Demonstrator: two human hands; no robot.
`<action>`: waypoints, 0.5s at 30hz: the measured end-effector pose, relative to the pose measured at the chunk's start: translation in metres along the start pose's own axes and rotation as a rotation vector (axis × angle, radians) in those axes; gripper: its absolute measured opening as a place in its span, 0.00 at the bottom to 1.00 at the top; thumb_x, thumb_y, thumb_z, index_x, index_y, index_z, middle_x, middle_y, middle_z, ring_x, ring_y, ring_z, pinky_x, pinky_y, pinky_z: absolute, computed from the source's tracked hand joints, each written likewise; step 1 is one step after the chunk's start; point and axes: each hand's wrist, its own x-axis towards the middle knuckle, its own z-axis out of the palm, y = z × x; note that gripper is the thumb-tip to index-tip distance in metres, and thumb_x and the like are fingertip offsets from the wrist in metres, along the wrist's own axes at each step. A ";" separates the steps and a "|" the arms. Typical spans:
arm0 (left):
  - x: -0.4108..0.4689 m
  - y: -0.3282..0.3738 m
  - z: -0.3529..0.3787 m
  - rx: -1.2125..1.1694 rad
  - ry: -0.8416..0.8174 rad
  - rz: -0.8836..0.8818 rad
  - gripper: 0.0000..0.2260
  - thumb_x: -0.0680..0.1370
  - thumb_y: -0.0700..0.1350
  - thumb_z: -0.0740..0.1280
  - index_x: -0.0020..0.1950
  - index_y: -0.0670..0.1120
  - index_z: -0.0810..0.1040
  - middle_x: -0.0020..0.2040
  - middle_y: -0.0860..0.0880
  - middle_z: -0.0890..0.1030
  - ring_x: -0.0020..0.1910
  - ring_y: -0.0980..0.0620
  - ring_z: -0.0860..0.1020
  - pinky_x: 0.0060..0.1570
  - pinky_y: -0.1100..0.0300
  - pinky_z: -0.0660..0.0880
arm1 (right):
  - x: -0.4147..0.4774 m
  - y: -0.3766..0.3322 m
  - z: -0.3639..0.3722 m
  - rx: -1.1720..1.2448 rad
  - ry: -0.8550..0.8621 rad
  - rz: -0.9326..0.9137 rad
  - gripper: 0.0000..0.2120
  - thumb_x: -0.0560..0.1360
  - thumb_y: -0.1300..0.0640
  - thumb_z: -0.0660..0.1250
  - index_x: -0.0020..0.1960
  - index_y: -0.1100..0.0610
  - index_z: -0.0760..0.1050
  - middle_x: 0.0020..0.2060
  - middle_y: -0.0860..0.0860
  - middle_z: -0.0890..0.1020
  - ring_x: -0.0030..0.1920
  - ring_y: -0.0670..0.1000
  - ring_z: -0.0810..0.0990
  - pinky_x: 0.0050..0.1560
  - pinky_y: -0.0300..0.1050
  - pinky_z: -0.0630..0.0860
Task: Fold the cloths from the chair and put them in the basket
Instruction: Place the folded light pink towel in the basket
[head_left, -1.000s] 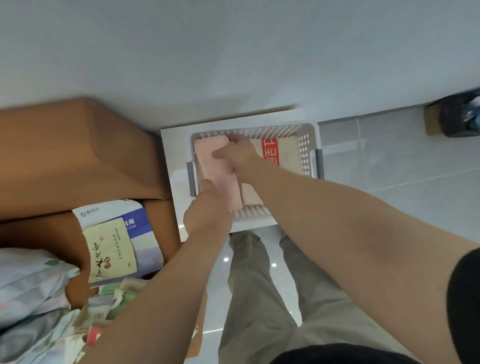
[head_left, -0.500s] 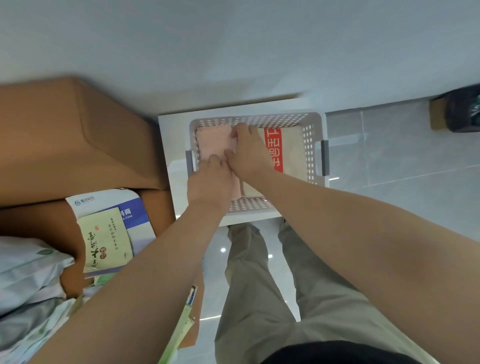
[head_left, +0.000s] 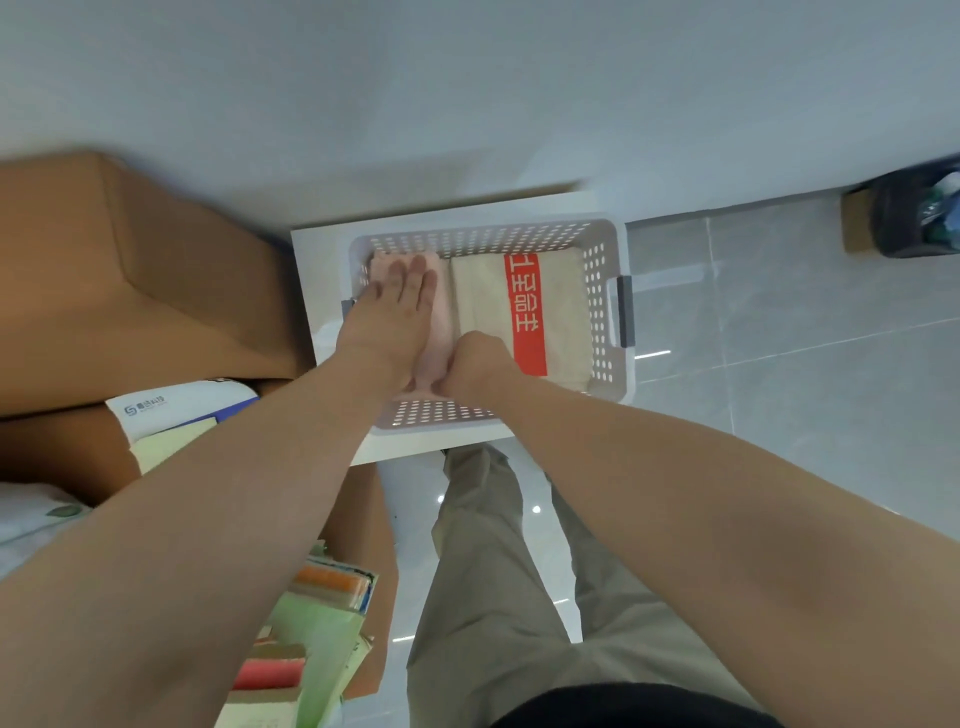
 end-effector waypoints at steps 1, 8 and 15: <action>-0.005 -0.001 -0.006 0.015 -0.010 0.003 0.55 0.73 0.49 0.76 0.81 0.38 0.36 0.83 0.39 0.39 0.82 0.39 0.45 0.79 0.45 0.56 | -0.003 -0.001 -0.003 -0.017 -0.015 -0.009 0.14 0.72 0.50 0.76 0.41 0.58 0.74 0.36 0.52 0.78 0.41 0.55 0.79 0.39 0.42 0.72; -0.074 0.013 -0.090 -0.113 -0.088 -0.013 0.24 0.76 0.39 0.65 0.72 0.38 0.67 0.64 0.42 0.73 0.63 0.42 0.73 0.54 0.50 0.73 | -0.093 0.036 -0.084 0.195 0.127 0.042 0.09 0.78 0.60 0.63 0.46 0.63 0.81 0.41 0.56 0.85 0.43 0.56 0.85 0.46 0.48 0.84; -0.139 0.099 -0.222 -0.327 0.085 0.158 0.11 0.81 0.47 0.64 0.61 0.49 0.81 0.59 0.52 0.82 0.57 0.50 0.80 0.58 0.53 0.77 | -0.252 0.125 -0.186 0.747 0.370 -0.005 0.07 0.80 0.58 0.64 0.49 0.57 0.80 0.43 0.52 0.87 0.40 0.49 0.86 0.40 0.42 0.82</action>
